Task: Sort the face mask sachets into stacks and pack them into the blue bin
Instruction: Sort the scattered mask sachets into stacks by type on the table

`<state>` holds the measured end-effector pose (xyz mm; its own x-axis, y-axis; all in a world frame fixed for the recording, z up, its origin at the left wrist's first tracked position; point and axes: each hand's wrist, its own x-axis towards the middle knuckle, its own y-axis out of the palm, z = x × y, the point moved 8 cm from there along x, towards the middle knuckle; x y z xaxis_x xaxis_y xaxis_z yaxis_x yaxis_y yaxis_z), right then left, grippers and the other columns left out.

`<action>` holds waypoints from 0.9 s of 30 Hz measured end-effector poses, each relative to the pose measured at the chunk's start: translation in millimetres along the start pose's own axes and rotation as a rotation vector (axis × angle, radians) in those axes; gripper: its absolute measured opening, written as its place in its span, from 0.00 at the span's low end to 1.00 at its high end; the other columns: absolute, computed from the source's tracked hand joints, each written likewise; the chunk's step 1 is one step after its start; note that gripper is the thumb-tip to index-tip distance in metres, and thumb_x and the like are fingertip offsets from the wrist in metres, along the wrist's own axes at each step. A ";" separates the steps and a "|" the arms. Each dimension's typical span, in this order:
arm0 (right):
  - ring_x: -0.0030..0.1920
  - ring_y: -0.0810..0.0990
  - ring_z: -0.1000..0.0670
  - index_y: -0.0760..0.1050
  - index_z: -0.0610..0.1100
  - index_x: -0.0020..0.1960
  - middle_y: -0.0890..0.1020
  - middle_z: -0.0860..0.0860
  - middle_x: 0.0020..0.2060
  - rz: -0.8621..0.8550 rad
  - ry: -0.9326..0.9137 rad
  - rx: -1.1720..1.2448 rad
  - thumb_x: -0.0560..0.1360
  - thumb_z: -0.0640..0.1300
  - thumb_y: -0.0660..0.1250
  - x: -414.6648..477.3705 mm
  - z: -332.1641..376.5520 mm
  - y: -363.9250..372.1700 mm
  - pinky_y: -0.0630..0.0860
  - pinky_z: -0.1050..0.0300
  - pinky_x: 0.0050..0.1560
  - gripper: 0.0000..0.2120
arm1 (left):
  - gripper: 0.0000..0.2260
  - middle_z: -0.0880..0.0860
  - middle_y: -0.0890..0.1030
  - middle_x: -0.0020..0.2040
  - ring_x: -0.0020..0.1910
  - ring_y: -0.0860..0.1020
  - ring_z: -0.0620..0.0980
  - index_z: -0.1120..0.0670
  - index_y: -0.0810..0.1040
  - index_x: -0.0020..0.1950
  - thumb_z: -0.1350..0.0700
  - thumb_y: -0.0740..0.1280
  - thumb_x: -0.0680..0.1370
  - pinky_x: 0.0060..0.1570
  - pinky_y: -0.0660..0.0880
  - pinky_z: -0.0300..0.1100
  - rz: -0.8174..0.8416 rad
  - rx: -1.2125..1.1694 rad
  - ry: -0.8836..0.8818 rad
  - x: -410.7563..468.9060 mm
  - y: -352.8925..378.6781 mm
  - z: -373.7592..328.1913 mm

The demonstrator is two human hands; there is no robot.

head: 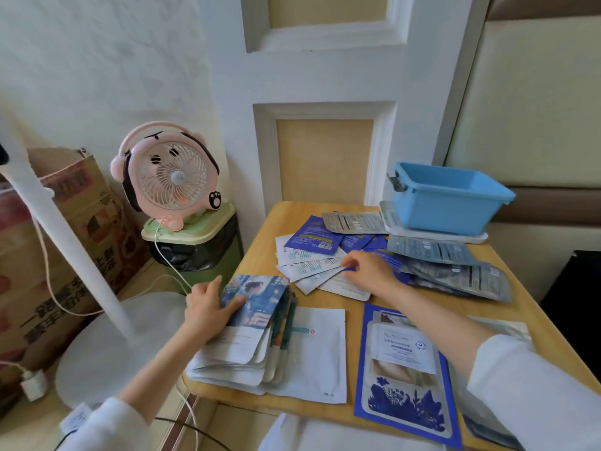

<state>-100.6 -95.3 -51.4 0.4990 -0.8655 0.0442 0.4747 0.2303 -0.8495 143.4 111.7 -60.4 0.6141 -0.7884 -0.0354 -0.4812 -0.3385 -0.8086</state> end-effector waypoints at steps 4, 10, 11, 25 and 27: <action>0.67 0.66 0.46 0.64 0.53 0.70 0.67 0.51 0.67 0.166 -0.149 -0.251 0.67 0.62 0.71 -9.4 8.1 14.4 0.67 0.49 0.63 0.35 | 0.34 0.43 0.50 0.77 0.77 0.47 0.48 0.34 0.49 0.72 0.25 0.45 0.68 0.71 0.44 0.61 0.047 0.064 0.350 -19.5 21.2 -32.5; 0.63 0.72 0.48 0.63 0.52 0.71 0.65 0.53 0.69 0.211 -0.329 -0.487 0.73 0.51 0.64 -18.4 10.9 13.0 0.70 0.52 0.55 0.28 | 0.44 0.41 0.44 0.77 0.76 0.41 0.47 0.30 0.39 0.71 0.20 0.28 0.55 0.72 0.45 0.61 0.142 0.303 0.336 -22.7 46.9 -28.9; 0.61 0.73 0.46 0.64 0.50 0.70 0.67 0.51 0.67 0.195 -0.370 -0.574 0.74 0.47 0.62 -21.4 13.8 14.3 0.70 0.53 0.52 0.25 | 0.44 0.41 0.44 0.77 0.77 0.41 0.47 0.30 0.39 0.71 0.20 0.28 0.55 0.72 0.45 0.60 0.138 0.304 0.337 -23.2 46.3 -30.0; 0.34 0.76 0.56 0.78 0.42 0.40 0.79 0.52 0.32 -0.475 -0.221 0.506 0.73 0.37 0.70 -32.3 37.3 -123.3 0.70 0.71 0.34 0.04 | 0.36 0.44 0.53 0.77 0.77 0.47 0.46 0.41 0.54 0.75 0.26 0.40 0.71 0.72 0.42 0.60 0.164 0.079 0.297 -18.9 37.9 -39.2; 0.37 0.79 0.54 0.77 0.45 0.38 0.81 0.51 0.35 -0.407 -0.128 0.720 0.73 0.37 0.69 -26.7 30.3 -115.4 0.73 0.65 0.37 0.07 | 0.33 0.46 0.55 0.77 0.77 0.49 0.46 0.44 0.56 0.75 0.32 0.41 0.74 0.73 0.43 0.58 0.142 0.041 0.287 -19.6 35.4 -42.3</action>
<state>-146.7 -85.4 61.4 0.2466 -0.8953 0.3710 0.9610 0.1765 -0.2127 87.9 93.5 -63.5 0.3381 -0.9410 0.0126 -0.5206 -0.1982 -0.8304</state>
